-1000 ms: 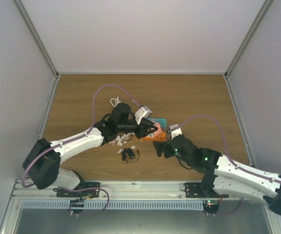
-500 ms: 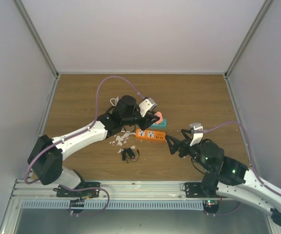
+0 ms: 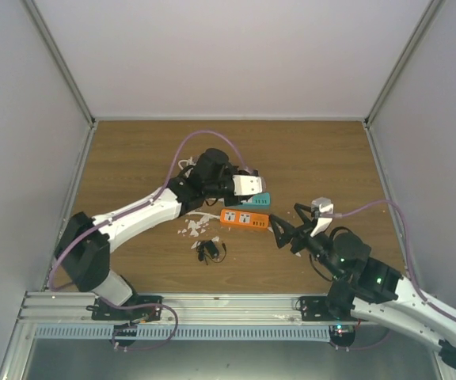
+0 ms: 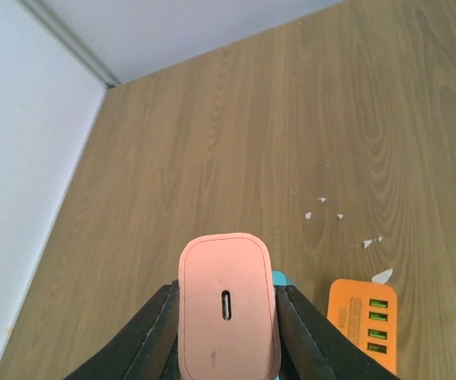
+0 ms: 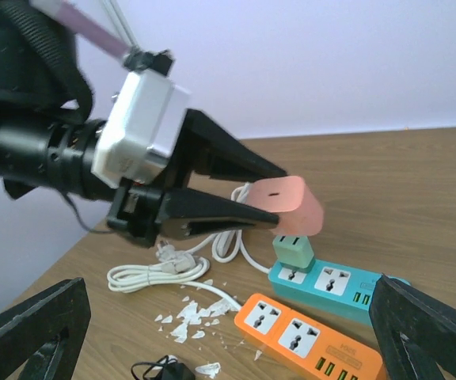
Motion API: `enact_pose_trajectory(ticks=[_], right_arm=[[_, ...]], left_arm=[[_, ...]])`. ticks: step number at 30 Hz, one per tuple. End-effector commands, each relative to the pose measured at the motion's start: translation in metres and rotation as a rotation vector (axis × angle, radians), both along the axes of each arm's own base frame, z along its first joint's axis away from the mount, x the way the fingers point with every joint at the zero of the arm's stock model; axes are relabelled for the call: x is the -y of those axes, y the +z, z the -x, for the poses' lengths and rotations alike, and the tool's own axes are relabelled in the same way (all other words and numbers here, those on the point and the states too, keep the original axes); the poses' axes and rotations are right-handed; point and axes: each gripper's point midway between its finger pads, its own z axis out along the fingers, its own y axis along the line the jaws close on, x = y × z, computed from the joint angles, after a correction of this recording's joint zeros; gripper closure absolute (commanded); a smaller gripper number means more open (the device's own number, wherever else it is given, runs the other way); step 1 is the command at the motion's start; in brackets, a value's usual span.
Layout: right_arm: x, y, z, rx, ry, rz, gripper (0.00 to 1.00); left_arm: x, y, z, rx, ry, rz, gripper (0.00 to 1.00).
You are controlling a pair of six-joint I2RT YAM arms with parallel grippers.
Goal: Insert the plug
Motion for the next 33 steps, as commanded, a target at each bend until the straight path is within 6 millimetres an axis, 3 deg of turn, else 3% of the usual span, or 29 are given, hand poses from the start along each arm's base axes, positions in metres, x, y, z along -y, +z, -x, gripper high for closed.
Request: enact_pose_trajectory(ticks=[1,8,13,20,26,33], right_arm=[[-0.005,-0.009,0.001,0.013,0.018,-0.012,0.00],[-0.017,-0.024,-0.001,-0.010,0.042,0.034,0.00],[-0.022,-0.029,-0.002,-0.016,0.056,0.049,0.00],[-0.027,-0.035,-0.004,-0.022,0.056,0.069,0.01],[-0.030,-0.044,-0.009,-0.032,0.045,0.100,0.00],[-0.036,-0.053,-0.012,-0.049,0.045,0.133,0.00]], left_arm=[[0.009,-0.006,-0.011,0.077,-0.164,-0.094,1.00],[0.009,-0.048,-0.026,-0.079,-0.283,-0.203,1.00],[-0.005,-0.062,-0.046,-0.147,-0.274,-0.210,1.00],[-0.012,-0.102,-0.043,-0.193,-0.311,-0.234,1.00],[-0.014,-0.111,-0.052,-0.212,-0.327,-0.186,1.00],[-0.013,-0.104,-0.060,-0.192,-0.329,-0.154,1.00]])
